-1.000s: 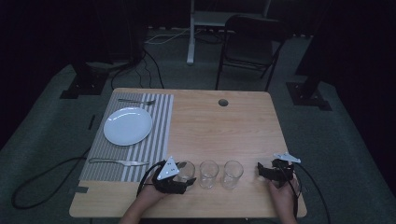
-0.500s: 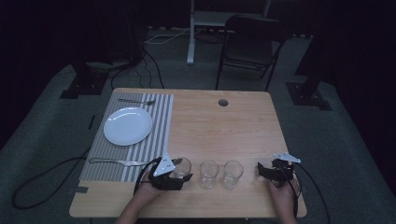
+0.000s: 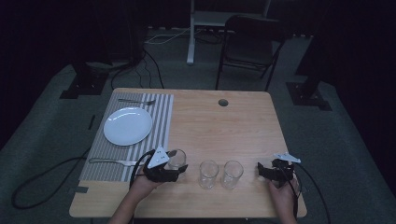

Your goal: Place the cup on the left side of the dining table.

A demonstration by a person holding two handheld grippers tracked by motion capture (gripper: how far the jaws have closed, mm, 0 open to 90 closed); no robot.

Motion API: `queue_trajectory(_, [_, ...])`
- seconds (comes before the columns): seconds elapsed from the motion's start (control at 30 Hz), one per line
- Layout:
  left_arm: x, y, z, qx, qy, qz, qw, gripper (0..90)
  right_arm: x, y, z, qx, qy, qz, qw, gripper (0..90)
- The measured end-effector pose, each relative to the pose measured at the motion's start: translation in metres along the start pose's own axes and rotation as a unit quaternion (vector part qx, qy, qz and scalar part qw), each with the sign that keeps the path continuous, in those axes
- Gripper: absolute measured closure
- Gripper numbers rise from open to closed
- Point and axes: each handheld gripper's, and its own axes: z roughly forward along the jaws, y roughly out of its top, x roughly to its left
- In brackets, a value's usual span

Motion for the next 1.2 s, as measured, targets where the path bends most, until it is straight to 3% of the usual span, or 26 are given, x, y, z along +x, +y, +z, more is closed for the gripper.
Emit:
queue_trajectory(0.23, [0.012, 0.005, -0.004, -0.006, 0.017, -0.008, 0.9998, 29.5, 0.000, 0.000, 0.000, 0.000, 0.000, 0.000, 1.0000, 11.9])
queue_trajectory(0.47, [0.026, 0.010, -0.009, 0.008, 0.069, -0.017, 0.9974, 29.4, 0.000, 0.000, 0.000, 0.000, 0.000, 0.000, 1.0000, 11.9])
queue_trajectory(0.6, [0.034, 0.010, -0.013, 0.001, 0.083, -0.025, 0.9963, 29.5, 0.000, 0.000, 0.000, 0.000, 0.000, 0.000, 1.0000, 11.9])
queue_trajectory(0.73, [0.039, 0.010, -0.015, -0.009, 0.117, -0.031, 0.9926, 29.5, 0.000, 0.000, 0.000, 0.000, 0.000, -0.001, 1.0000, 11.9])
queue_trajectory(0.97, [0.056, 0.004, -0.016, -0.005, 0.150, -0.058, 0.9870, 29.5, 0.000, 0.000, 0.000, 0.000, 0.000, -0.001, 1.0000, 11.9])
queue_trajectory(1.2, [0.071, 0.000, -0.013, -0.007, 0.189, -0.093, 0.9776, 29.5, 0.000, 0.000, 0.000, 0.000, 0.000, -0.001, 1.0000, 11.9])
